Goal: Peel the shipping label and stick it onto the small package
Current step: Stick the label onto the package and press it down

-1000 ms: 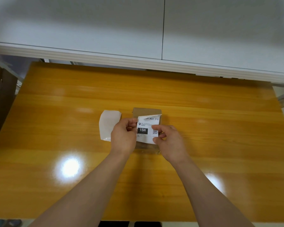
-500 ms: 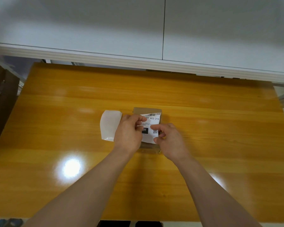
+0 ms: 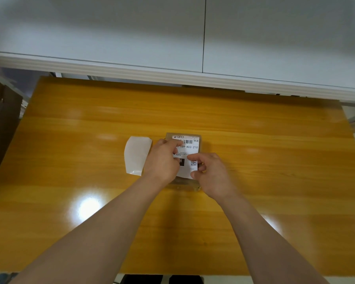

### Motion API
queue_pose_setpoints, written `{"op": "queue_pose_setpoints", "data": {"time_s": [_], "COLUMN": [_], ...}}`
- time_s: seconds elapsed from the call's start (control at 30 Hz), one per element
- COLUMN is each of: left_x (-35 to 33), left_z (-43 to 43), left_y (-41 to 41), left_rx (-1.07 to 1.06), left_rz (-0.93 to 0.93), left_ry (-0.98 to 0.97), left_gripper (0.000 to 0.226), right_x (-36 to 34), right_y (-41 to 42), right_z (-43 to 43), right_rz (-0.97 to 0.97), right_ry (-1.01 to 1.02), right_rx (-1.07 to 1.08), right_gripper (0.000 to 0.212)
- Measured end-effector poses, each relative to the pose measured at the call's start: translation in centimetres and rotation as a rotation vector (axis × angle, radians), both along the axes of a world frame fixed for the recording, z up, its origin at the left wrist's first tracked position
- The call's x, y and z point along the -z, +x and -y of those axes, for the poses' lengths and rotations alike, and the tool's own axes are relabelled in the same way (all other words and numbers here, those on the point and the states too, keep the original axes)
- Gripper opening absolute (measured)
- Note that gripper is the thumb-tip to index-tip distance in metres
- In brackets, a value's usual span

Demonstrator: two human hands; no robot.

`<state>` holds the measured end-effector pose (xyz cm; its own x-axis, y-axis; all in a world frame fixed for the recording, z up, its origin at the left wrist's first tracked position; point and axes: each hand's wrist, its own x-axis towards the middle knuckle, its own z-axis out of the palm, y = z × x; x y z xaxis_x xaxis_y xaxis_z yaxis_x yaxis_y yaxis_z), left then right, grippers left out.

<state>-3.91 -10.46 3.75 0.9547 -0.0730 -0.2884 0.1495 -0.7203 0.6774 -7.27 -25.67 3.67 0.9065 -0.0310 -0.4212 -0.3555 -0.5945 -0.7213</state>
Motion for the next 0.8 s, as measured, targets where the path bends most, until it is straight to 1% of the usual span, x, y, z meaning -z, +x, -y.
{"op": "queue_pose_setpoints", "data": {"time_s": [0.47,0.7,0.8], "left_x": [-0.18,-0.27,-0.37], "left_z": [0.03,-0.04,-0.08], "left_y": [0.78,0.8,0.78], "left_rx": [0.01,0.006,0.017], "left_rz": [-0.046,-0.067,-0.075], "left_ry": [0.025,0.016,0.013], "left_gripper": [0.05,0.05,0.051], "right_x": [-0.34,-0.23,-0.31], "right_y": [0.27,0.42,0.38], "right_z": [0.09,0.07,0.07], "right_rz": [-0.012,0.006,-0.009], "right_ry": [-0.001,-0.022,-0.041], "right_rx": [0.014,0.025,0.006], "right_gripper": [0.047,0.038,0.042]}}
